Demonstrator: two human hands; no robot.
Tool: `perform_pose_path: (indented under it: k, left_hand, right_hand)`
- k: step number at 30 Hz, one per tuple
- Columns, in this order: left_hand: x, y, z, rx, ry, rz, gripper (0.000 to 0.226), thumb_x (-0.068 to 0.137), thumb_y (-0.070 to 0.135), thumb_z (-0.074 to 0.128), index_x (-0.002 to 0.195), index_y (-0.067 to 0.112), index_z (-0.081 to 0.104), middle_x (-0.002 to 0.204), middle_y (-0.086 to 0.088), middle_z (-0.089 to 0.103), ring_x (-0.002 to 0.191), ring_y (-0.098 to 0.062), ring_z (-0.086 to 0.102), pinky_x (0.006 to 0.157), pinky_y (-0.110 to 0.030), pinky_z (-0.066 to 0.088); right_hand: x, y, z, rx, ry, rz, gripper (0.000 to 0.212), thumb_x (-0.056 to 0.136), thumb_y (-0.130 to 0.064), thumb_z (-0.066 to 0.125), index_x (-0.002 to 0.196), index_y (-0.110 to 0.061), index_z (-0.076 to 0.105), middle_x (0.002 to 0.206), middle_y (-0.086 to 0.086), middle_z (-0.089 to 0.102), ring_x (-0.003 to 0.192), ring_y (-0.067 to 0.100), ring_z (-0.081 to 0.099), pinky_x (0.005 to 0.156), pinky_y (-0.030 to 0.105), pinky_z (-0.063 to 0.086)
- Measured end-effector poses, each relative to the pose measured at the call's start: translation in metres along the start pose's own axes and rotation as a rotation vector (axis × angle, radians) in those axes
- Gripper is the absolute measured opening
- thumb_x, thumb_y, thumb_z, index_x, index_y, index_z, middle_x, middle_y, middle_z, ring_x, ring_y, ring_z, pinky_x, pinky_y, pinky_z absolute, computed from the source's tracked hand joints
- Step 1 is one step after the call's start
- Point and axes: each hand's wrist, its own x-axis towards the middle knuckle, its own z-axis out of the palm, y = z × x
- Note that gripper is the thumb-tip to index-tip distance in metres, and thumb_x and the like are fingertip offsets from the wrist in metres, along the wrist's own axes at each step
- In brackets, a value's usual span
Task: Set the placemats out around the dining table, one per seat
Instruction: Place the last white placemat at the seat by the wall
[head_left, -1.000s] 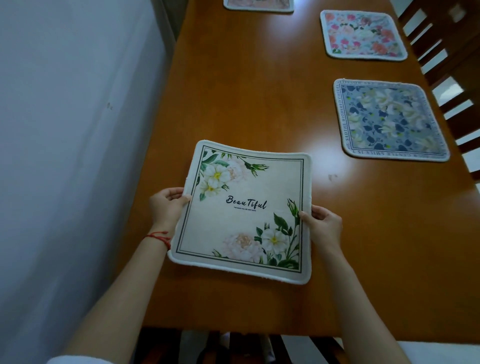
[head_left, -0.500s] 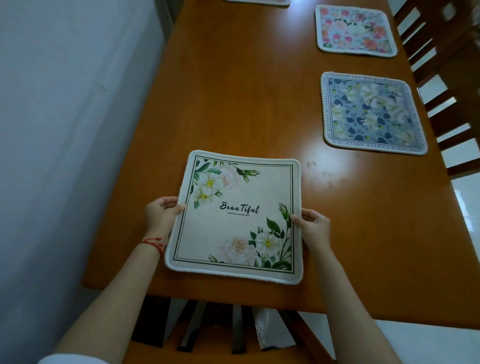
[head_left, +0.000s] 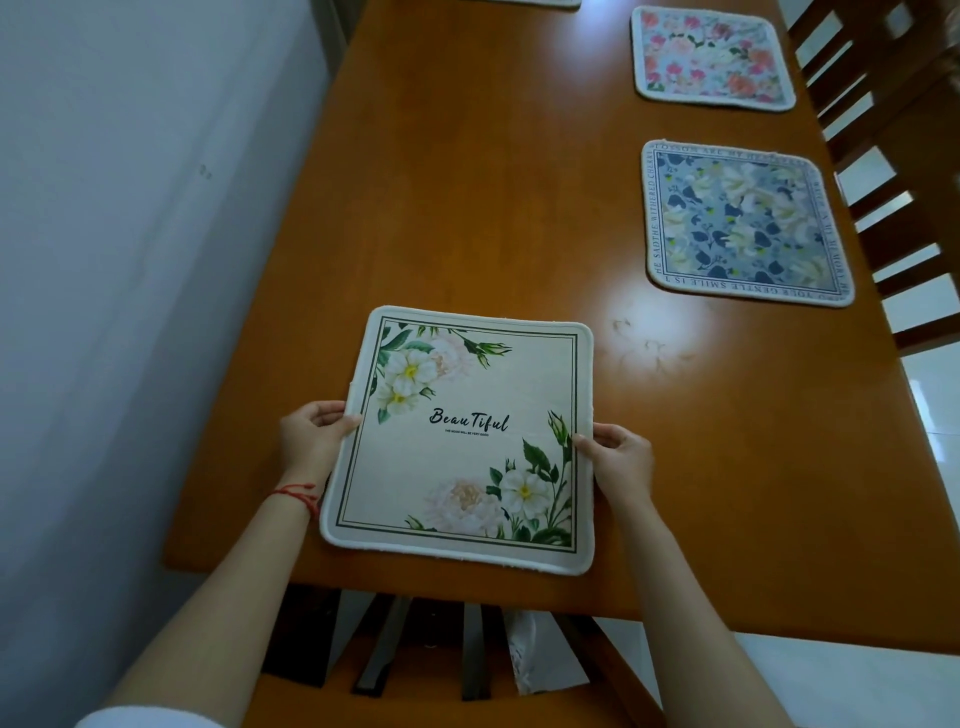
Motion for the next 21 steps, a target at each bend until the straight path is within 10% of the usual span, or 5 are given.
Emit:
perform_pose_path:
  k: [21]
  left_hand:
    - [0.0033,-0.004,-0.0028,0.082,0.0,0.078,0.027,0.074,0.008,0.073,0.099,0.002,0.064,0.096,-0.015,0.067,0.086,-0.027,0.063,0.081,-0.041,0.053]
  right_hand:
    - [-0.0043,0.0034,0.0043,-0.129,0.054,-0.09,0.02,0.08,-0.014,0.068,0.098,-0.006,0.067,0.084,0.001,0.065,0.067,0.002,0.058,0.054,0.012,0.044]
